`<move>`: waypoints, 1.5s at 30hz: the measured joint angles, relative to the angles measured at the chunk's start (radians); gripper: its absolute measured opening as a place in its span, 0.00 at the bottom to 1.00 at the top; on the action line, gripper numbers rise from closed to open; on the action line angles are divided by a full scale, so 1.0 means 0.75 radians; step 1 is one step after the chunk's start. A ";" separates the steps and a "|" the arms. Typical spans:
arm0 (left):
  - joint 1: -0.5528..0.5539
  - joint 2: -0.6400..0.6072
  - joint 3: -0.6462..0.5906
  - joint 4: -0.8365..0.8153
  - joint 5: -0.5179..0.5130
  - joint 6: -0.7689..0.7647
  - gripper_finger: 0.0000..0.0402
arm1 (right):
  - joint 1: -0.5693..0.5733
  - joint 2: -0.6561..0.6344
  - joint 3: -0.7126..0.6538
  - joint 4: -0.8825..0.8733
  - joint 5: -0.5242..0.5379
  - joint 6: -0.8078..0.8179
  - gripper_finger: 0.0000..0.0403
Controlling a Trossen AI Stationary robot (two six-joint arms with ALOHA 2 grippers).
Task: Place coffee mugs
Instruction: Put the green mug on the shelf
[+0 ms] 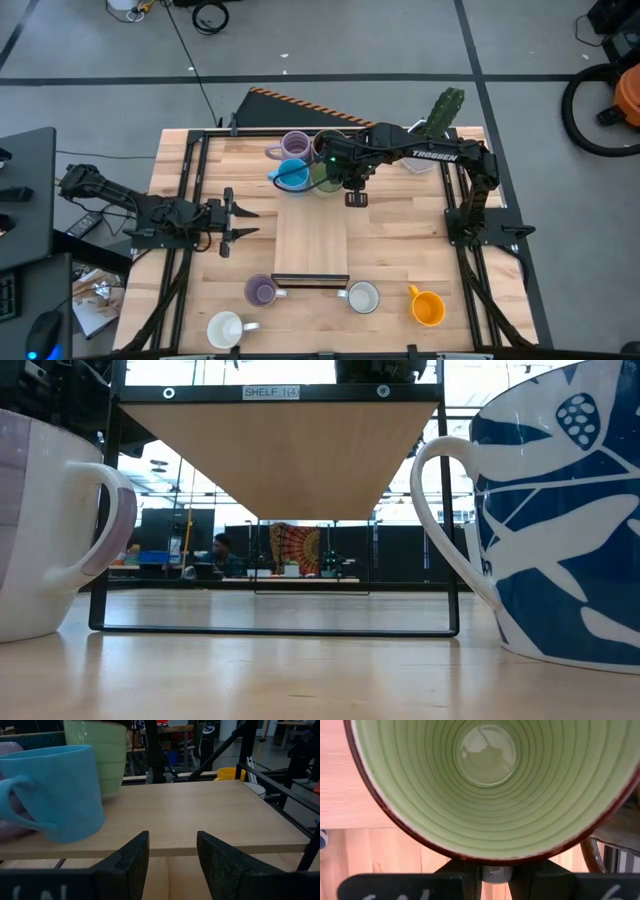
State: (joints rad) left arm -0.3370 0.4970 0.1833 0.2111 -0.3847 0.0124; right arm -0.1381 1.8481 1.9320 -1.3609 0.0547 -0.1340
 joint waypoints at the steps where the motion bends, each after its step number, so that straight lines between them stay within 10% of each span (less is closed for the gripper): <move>1: 0.000 0.000 0.000 0.000 0.000 0.001 0.43 | -0.002 0.000 0.000 0.000 -0.001 0.001 0.17; 45: 0.000 0.000 0.000 0.002 0.000 -0.001 0.43 | -0.021 -0.003 0.000 0.010 -0.024 0.035 0.27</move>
State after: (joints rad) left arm -0.3370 0.4971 0.1833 0.2127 -0.3847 0.0116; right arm -0.1539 1.8458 1.9320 -1.3531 0.0364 -0.1078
